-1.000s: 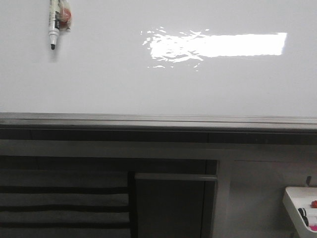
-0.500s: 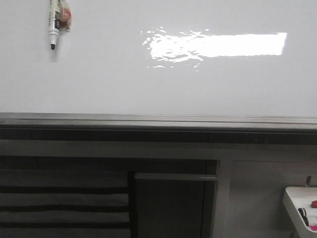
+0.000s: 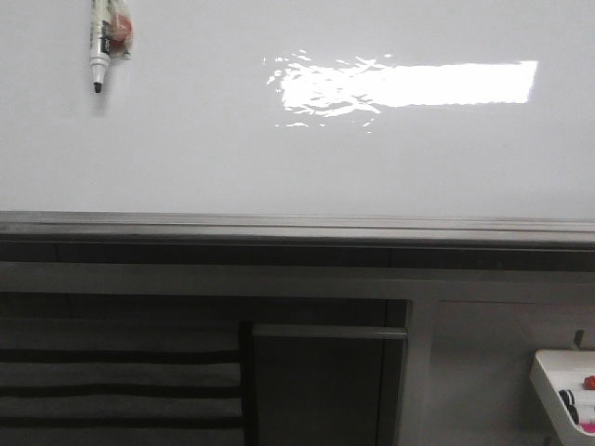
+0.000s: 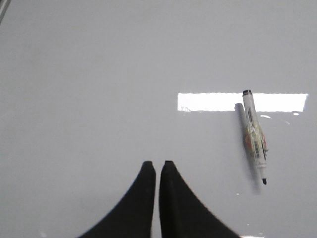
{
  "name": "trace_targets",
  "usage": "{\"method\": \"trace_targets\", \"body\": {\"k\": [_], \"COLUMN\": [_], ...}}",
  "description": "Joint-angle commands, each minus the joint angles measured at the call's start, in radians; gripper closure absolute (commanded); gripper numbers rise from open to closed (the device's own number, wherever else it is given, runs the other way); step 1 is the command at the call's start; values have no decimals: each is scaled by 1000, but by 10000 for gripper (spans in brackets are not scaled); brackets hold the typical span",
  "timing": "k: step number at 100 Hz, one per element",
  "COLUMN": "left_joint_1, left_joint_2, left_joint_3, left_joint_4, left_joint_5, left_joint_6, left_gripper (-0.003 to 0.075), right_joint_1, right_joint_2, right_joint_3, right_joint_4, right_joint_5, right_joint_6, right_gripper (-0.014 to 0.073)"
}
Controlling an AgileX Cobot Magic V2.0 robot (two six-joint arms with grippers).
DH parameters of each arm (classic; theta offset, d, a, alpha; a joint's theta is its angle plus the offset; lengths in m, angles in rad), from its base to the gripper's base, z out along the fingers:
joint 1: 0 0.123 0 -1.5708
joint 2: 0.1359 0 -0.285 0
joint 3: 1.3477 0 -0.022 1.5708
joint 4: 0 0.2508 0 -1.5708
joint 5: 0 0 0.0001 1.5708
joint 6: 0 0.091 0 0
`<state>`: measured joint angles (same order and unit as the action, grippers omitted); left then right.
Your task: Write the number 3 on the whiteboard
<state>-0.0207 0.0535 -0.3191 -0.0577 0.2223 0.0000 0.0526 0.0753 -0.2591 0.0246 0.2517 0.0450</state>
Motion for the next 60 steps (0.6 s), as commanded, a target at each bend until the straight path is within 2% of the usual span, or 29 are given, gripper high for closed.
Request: {"method": "trace_targets", "body": {"k": [1, 14, 60], "left_joint_1": [-8, -8, -8], "left_joint_2": [92, 201, 304], "left_joint_3": [-127, -231, -240], "left_joint_4": [20, 32, 32], "left_joint_5": [35, 149, 122], "left_joint_6": [21, 31, 31], "left_gripper": [739, 739, 739], "right_joint_1": [-5, -5, -5], "right_joint_2": [87, 182, 230], "right_joint_3": [-122, -227, -243], "right_joint_4": [-8, -8, -6], "right_joint_5": [10, 65, 45], "right_joint_6": [-15, -18, -18], "right_gripper": [673, 673, 673]}}
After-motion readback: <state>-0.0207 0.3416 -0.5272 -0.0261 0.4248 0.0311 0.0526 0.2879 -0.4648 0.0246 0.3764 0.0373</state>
